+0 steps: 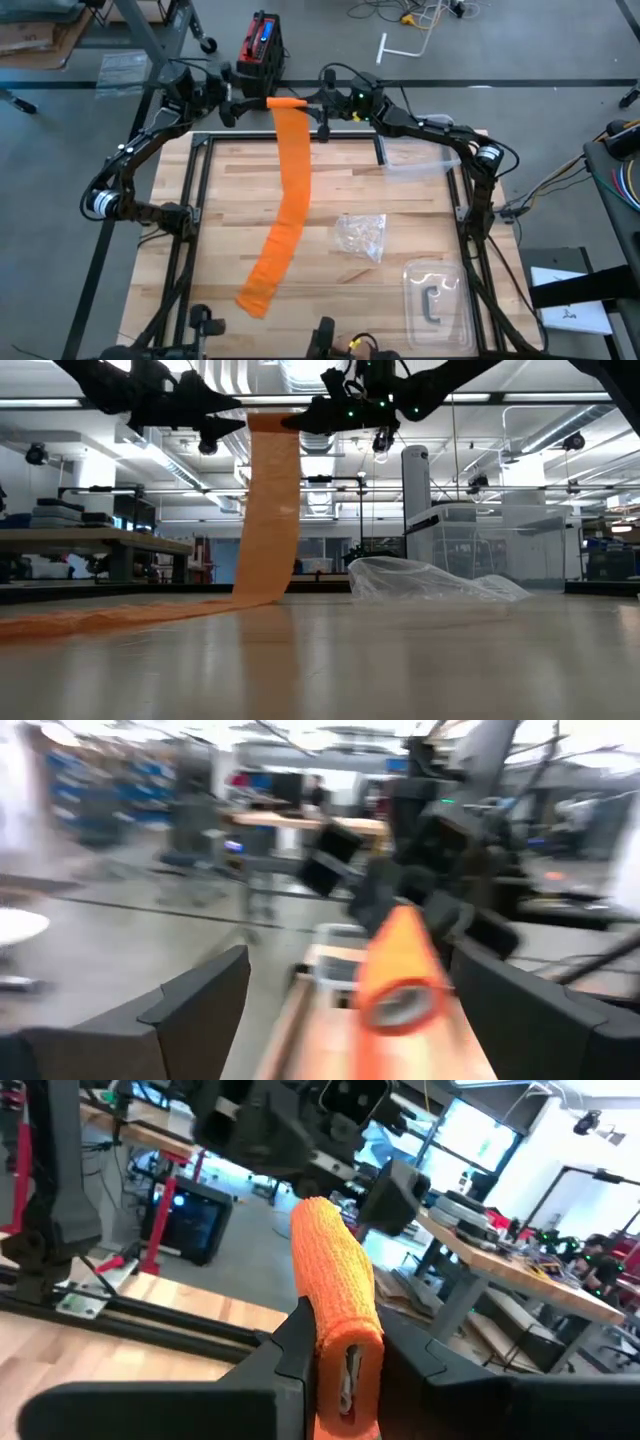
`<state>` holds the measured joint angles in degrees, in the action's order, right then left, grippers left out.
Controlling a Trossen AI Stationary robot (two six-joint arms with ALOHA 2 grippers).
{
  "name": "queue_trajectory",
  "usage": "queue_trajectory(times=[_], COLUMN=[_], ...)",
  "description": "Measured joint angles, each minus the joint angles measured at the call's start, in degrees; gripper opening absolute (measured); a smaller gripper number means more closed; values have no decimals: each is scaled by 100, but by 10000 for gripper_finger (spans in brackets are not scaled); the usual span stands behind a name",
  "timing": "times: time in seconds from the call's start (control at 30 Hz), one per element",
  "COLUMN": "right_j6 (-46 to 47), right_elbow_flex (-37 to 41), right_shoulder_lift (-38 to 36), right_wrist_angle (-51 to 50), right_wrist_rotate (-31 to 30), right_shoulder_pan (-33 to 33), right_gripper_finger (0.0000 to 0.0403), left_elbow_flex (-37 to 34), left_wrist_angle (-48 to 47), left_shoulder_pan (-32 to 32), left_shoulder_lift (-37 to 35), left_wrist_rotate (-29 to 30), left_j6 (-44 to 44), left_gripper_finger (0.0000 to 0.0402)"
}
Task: Roll bandage
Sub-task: Roll the orange bandage
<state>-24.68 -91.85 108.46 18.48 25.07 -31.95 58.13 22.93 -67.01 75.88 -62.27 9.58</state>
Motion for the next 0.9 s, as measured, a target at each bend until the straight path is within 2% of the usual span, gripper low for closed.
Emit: queue_trajectory(times=[0.23, 0.5, 0.7, 0.9], right_j6=[-206, -239, -191, -279], right_elbow_flex=[2, 2, 2, 2], right_shoulder_lift=[-117, -126, -146, -152], right_wrist_angle=[-290, -324, -336, -331], right_wrist_rotate=[-116, -113, -108, -112], right_shoulder_pan=[3, 7, 69, 134], right_gripper_finger=[70, 62, 74, 64], left_elbow_flex=[109, 109, 109, 109], left_wrist_angle=[658, 818, 814, 796], left_shoulder_pan=[167, 462, 535, 536], left_shoulder_lift=[480, 692, 731, 734], left_wrist_rotate=[-311, -484, -457, -452], left_j6=[591, 758, 861, 1137], left_gripper_finger=[339, 338, 320, 285])
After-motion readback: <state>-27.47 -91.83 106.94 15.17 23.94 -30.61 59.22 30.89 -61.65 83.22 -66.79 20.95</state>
